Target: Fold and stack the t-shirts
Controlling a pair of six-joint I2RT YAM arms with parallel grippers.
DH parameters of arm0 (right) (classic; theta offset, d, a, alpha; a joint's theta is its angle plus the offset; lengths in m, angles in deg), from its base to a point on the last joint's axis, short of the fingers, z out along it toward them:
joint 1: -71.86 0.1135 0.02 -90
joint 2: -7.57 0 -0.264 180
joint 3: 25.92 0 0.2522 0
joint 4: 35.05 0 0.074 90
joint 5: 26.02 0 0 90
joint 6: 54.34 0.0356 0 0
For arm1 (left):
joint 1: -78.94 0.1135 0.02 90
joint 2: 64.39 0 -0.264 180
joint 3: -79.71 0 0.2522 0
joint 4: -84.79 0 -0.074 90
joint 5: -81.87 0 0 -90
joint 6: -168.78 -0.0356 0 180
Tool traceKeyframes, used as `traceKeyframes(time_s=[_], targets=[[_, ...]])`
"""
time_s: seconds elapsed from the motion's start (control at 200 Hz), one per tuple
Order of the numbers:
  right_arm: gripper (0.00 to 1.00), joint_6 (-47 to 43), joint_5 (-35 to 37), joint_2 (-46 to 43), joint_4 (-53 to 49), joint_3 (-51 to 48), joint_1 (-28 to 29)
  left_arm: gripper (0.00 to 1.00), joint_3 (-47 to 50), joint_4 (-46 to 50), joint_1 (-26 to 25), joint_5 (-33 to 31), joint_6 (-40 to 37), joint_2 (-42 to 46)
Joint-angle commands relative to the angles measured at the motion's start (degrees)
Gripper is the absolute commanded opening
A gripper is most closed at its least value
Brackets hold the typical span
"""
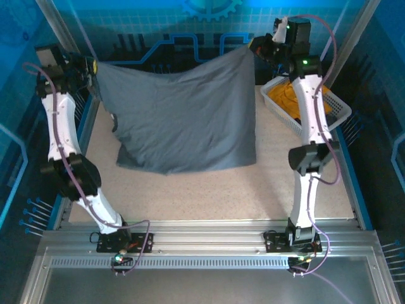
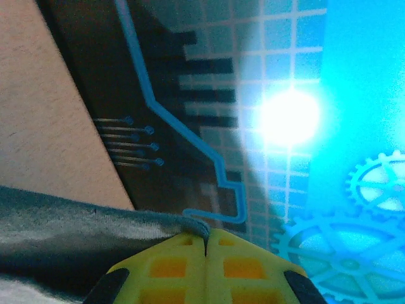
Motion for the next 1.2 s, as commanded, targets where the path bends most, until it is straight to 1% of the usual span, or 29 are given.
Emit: traceKeyframes(time_s=[0.0, 0.075, 0.125, 0.195, 0.255, 0.335, 0.375, 0.42, 0.49, 0.545, 0.59, 0.645, 0.665, 0.705, 0.74, 0.785, 0.81, 0.835, 0.875, 0.92, 1.01, 1.08, 1.195], targets=[[0.00, 6.26, -2.07, 3.70, 2.22, 12.58, -1.85, 0.00, -16.68, -2.22, 0.34, 2.10, 0.84, -2.62], [0.00, 8.26, -1.47, 2.43, 6.29, 10.76, -3.09, 0.00, -27.72, 0.24, 0.43, 1.70, 1.27, -5.75], [0.00, 8.08, -0.73, -0.30, 8.90, 7.56, -3.76, 0.00, -31.76, 0.17, 0.63, 1.23, 2.09, -6.14], [0.00, 8.32, 0.08, -5.13, 12.31, 1.80, -4.97, 0.00, -32.11, -1.25, 1.08, 0.37, 3.03, -3.77], [0.00, 7.88, 1.12, -8.93, 13.01, -2.04, -6.28, 0.00, -29.28, -1.73, 1.13, -0.15, 2.79, -0.16], [0.00, 6.47, 1.70, -13.50, 11.87, -6.53, -7.98, 0.00, -20.46, -1.82, 1.06, -0.72, 2.53, 7.03], [0.00, 5.30, 2.23, -15.98, 10.08, -9.08, -8.58, 0.00, -13.98, -1.55, 1.06, -1.76, 2.25, 11.52], [0.00, 3.44, 3.02, -19.60, 8.35, -13.18, -8.87, 0.00, -5.32, -0.74, 1.08, -4.49, 2.04, 17.77], [0.00, 0.29, 5.61, -27.15, 7.93, -25.50, -8.90, 0.00, 8.72, -1.56, 0.85, -9.69, 1.70, 27.16], [0.00, -0.43, 8.66, -33.60, 8.90, -37.77, -9.00, 0.00, 17.78, 1.36, 0.44, -12.77, 2.20, 32.59], [0.00, -0.58, 11.76, -38.98, 9.55, -48.02, -9.08, 0.00, 24.49, 3.87, -0.09, -13.37, 2.40, 35.46], [0.00, -0.15, 14.11, -43.47, 9.87, -59.18, -9.25, 0.00, 33.29, 4.84, -1.26, -12.80, 1.04, 38.16], [0.00, -0.02, 14.44, -44.73, 9.57, -62.73, -9.35, 0.05, 36.64, 4.99, -1.85, -12.86, 0.42, 38.99], [0.00, -0.13, 15.52, -46.45, 8.57, -69.13, -9.32, 0.22, 43.54, 4.62, -2.60, -12.26, -0.13, 40.45], [0.09, -0.13, 17.24, -47.21, 7.03, -73.78, -9.06, 0.34, 49.06, 4.22, -2.68, -10.79, -0.04, 41.40], [0.27, -0.10, 19.34, -47.56, 4.36, -78.85, -8.90, 0.44, 54.63, 4.36, -2.93, -10.04, -0.86, 42.40], [0.35, -0.49, 19.87, -47.58, 3.76, -81.39, -9.00, 0.49, 57.31, 4.13, -3.31, -10.08, -1.74, 42.84], [0.41, -0.96, 20.62, -47.59, 3.09, -83.69, -8.85, 0.53, 59.37, 3.90, -3.85, -10.17, -3.06, 43.04], [0.49, -1.59, 21.82, -47.47, 2.53, -86.84, -8.71, 0.55, 61.65, 4.67, -4.76, -10.57, -5.98, 42.72], [0.53, -2.52, 22.37, -47.28, 2.48, -89.67, -8.41, 0.58, 63.06, 6.80, -6.07, -10.96, -9.54, 41.23], [0.54, -4.48, 23.87, -47.08, 2.79, -93.33, -5.80, 0.59, 67.23, 8.96, -8.42, -8.86, -13.98, 38.40], [0.53, -5.35, 25.34, -46.82, 2.43, -94.86, -2.79, 0.56, 71.85, 8.31, -10.26, -8.71, -14.05, 38.75], [0.52, -5.74, 28.32, -47.13, 1.81, -96.61, 1.81, 0.51, 77.48, 4.32, -13.21, -9.16, -10.91, 41.48]])
